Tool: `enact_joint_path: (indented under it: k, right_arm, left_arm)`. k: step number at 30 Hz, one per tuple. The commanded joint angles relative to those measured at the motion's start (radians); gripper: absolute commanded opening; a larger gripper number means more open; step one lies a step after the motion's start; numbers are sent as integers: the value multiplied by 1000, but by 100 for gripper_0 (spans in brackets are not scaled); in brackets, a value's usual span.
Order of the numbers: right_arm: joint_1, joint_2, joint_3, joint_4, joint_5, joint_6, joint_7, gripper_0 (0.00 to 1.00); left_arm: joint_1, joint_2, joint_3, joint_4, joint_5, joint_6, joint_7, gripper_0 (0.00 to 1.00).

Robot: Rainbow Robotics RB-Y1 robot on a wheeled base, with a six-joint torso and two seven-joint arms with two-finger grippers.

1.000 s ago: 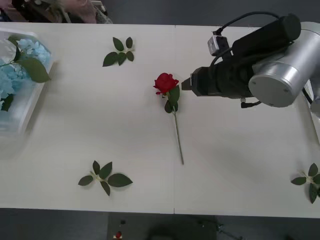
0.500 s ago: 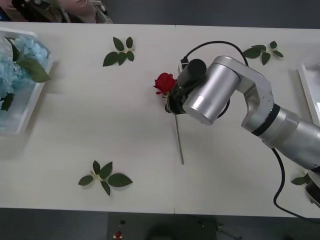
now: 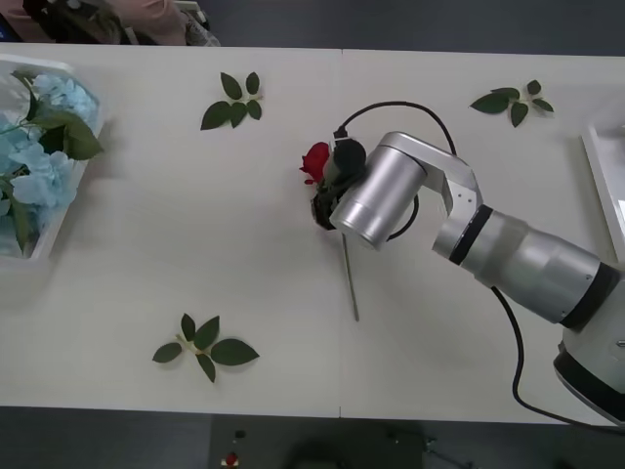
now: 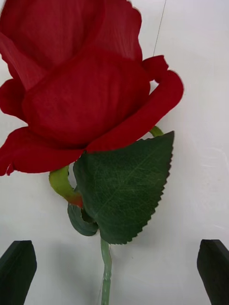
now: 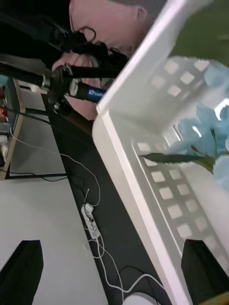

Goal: Put the red flowers into the right box and the blue flowers into the left box

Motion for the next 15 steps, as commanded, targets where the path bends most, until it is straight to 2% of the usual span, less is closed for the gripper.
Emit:
enact_joint_path:
  k: [1,3,5,6,8,9,13,15]
  right_arm:
    - [-48,46,13,81,22,-46,54,99]
    - [-51,59,23,116,30,-69,55,98]
    - [-54,68,30,144,30,-92,57,96]
    - [-54,72,32,156,31,-101,57,90]
    - [-54,75,33,165,31,-106,60,64]
    - [-54,75,33,163,31,-106,60,58]
    - [-54,75,33,165,33,-104,61,15]
    - [-54,72,33,163,37,-104,60,1]
  left_arm:
    - [-16,89,59,-63,30,26,-5,83]
    - [-16,103,99,-104,53,105,-5,84]
    - [-15,115,146,-153,104,197,-5,88]
    - [-15,119,180,-187,136,257,-5,92]
    - [-15,109,249,-253,191,354,-5,94]
    - [-15,101,263,-268,204,368,-5,94]
    - [-15,46,338,-345,259,392,-7,94]
    - [-15,21,358,-379,285,401,-10,94]
